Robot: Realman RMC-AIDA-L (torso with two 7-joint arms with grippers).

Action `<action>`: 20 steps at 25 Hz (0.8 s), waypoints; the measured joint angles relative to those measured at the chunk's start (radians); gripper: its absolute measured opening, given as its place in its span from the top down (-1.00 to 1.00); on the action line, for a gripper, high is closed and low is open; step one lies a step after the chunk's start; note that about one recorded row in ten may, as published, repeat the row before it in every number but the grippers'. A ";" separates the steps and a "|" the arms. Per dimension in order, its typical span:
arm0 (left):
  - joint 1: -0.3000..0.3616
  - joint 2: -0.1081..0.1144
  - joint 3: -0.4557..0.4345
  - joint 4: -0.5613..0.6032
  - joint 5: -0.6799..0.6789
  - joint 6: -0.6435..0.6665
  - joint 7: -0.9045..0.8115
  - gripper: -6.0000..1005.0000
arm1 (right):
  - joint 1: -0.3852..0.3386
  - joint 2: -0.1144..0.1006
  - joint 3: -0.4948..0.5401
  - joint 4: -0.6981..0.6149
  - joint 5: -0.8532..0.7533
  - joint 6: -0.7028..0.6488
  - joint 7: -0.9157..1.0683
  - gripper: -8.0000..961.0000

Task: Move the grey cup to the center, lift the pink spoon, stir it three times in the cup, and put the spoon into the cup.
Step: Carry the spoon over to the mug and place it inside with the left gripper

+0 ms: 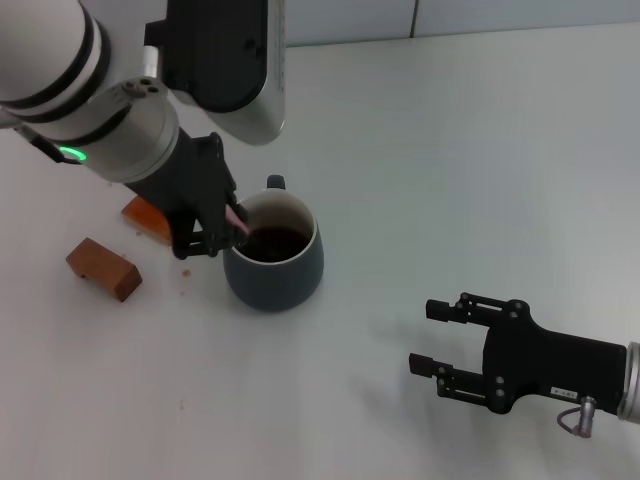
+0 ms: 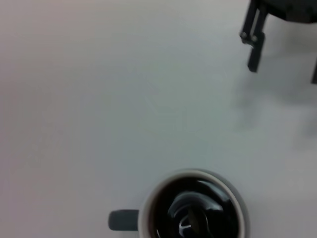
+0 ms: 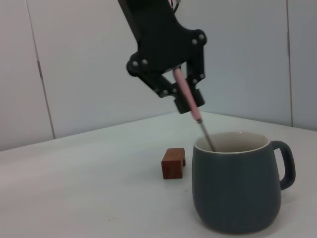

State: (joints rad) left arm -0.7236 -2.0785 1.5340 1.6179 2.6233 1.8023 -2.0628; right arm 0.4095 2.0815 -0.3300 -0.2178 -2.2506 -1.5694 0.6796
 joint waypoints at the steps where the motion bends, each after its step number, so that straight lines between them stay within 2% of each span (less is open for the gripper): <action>1: 0.000 0.000 0.000 0.000 0.000 0.000 0.000 0.71 | 0.000 0.000 -0.001 0.000 0.000 0.000 0.000 -0.42; 3: 0.003 0.000 0.024 -0.018 -0.008 -0.060 -0.041 0.70 | 0.000 0.000 -0.003 0.000 -0.001 -0.002 0.000 -0.42; 6: 0.003 0.000 0.024 -0.018 -0.008 -0.060 -0.041 0.70 | 0.000 0.000 -0.003 0.000 -0.002 -0.003 0.000 -0.42; 8: 0.013 0.000 0.069 -0.032 -0.001 -0.074 -0.055 0.70 | 0.000 0.000 -0.004 0.000 -0.004 -0.004 0.000 -0.42; 12: 0.017 0.000 0.068 -0.014 -0.006 -0.075 -0.068 0.70 | 0.000 -0.001 -0.004 0.000 -0.004 -0.004 0.000 -0.42; 14: 0.025 0.000 0.061 0.014 -0.020 -0.075 -0.078 0.60 | 0.000 -0.001 -0.004 0.000 -0.005 -0.005 0.000 -0.42; 17: 0.066 0.004 0.028 0.103 -0.081 -0.093 -0.081 0.46 | 0.000 -0.001 -0.003 0.000 -0.006 -0.005 0.001 -0.42; 18: 0.108 0.006 -0.038 0.167 -0.173 -0.125 -0.071 0.41 | -0.002 -0.001 -0.001 0.000 -0.006 -0.005 0.001 -0.42; 19: 0.108 0.006 -0.038 0.167 -0.173 -0.125 -0.071 0.36 | -0.002 -0.001 -0.001 0.000 -0.006 -0.005 0.001 -0.42; 20: 0.147 0.008 -0.127 0.199 -0.304 -0.156 -0.057 0.31 | -0.004 -0.002 -0.001 -0.003 -0.005 -0.005 0.001 -0.42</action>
State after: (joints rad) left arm -0.5771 -2.0706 1.4070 1.8169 2.3196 1.6463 -2.1196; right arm 0.4051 2.0792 -0.3308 -0.2206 -2.2560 -1.5748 0.6804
